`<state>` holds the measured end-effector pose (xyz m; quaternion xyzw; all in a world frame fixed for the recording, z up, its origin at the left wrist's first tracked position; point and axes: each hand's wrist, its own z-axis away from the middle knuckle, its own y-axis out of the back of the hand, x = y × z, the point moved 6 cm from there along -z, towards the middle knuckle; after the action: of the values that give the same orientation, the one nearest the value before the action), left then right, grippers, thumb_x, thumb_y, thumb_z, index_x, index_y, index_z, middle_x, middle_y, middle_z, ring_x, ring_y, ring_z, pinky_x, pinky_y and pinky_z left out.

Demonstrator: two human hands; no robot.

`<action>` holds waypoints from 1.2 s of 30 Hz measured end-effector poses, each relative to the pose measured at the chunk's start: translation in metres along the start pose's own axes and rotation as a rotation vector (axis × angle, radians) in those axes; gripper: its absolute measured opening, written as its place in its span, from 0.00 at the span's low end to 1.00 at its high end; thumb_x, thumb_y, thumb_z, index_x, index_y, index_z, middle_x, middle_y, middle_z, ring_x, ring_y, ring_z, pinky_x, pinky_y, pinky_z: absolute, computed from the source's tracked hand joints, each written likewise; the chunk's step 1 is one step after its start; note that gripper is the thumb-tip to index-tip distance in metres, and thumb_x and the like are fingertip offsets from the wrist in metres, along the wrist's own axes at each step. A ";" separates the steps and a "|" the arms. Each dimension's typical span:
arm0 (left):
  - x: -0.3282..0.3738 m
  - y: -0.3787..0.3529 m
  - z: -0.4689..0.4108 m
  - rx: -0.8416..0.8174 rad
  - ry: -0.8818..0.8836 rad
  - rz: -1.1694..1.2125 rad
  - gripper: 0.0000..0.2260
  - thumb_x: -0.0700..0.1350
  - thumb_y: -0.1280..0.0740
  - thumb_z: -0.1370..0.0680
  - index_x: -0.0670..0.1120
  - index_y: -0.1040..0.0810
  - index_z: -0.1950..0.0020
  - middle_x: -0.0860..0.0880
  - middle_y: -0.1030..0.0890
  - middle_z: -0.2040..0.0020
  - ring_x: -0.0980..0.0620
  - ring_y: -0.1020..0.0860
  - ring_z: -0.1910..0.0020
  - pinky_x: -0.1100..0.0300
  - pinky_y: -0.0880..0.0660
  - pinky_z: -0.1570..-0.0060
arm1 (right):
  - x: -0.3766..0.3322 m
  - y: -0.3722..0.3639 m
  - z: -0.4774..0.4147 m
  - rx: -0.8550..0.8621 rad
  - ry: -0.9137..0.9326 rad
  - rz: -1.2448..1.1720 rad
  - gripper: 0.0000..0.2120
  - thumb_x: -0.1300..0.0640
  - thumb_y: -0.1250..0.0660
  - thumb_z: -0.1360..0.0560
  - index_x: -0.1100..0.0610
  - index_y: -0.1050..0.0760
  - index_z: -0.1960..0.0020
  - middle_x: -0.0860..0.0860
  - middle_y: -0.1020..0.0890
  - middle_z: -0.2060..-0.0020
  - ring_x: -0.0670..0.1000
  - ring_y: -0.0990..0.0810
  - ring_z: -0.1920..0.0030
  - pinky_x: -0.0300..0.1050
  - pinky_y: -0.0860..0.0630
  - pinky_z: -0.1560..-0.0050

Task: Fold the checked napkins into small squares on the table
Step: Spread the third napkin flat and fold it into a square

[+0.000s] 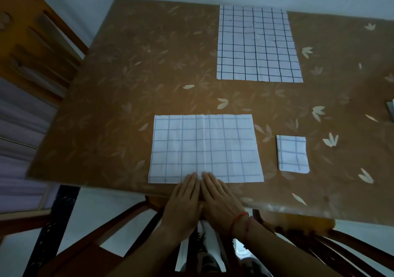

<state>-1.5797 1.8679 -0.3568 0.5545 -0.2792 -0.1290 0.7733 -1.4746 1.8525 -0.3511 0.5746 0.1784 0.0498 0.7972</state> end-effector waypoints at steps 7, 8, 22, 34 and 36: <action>-0.038 0.002 0.024 0.001 0.214 -0.064 0.32 0.56 0.49 0.23 0.37 0.39 0.25 0.38 0.40 0.24 0.42 0.42 0.25 0.46 0.36 0.30 | 0.026 -0.001 0.019 -0.042 -0.137 0.005 0.34 0.43 0.47 0.24 0.67 0.38 0.28 0.63 0.39 0.26 0.61 0.39 0.26 0.59 0.31 0.33; -0.047 0.002 0.029 0.002 0.259 -0.066 0.33 0.57 0.50 0.23 0.36 0.40 0.25 0.37 0.42 0.24 0.41 0.44 0.24 0.45 0.37 0.30 | 0.035 -0.001 0.026 -0.041 -0.177 0.003 0.35 0.43 0.47 0.24 0.67 0.38 0.28 0.62 0.39 0.26 0.61 0.38 0.27 0.59 0.31 0.33; -0.066 0.010 0.037 -0.007 0.403 -0.025 0.35 0.59 0.52 0.24 0.33 0.34 0.29 0.32 0.38 0.27 0.36 0.38 0.27 0.40 0.35 0.32 | 0.098 0.015 0.061 0.054 -0.549 -0.316 0.29 0.48 0.38 0.24 0.62 0.35 0.29 0.60 0.44 0.25 0.61 0.44 0.26 0.49 0.42 0.26; -0.014 0.021 -0.015 0.118 0.156 0.325 0.23 0.49 0.41 0.19 0.44 0.36 0.25 0.47 0.46 0.22 0.51 0.49 0.23 0.57 0.46 0.27 | 0.156 0.060 0.035 0.076 -1.046 -0.864 0.23 0.50 0.34 0.27 0.57 0.28 0.34 0.56 0.21 0.41 0.58 0.23 0.42 0.49 0.26 0.41; -0.014 0.017 -0.017 0.105 0.166 0.317 0.24 0.49 0.40 0.19 0.44 0.37 0.25 0.47 0.47 0.21 0.51 0.50 0.23 0.55 0.45 0.25 | 0.162 0.061 0.034 0.091 -1.086 -0.900 0.24 0.49 0.33 0.28 0.56 0.26 0.35 0.57 0.19 0.45 0.59 0.20 0.46 0.54 0.23 0.42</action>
<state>-1.5835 1.8947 -0.3487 0.5519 -0.3047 0.0556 0.7742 -1.3042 1.8880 -0.3216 0.4214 -0.0227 -0.5858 0.6919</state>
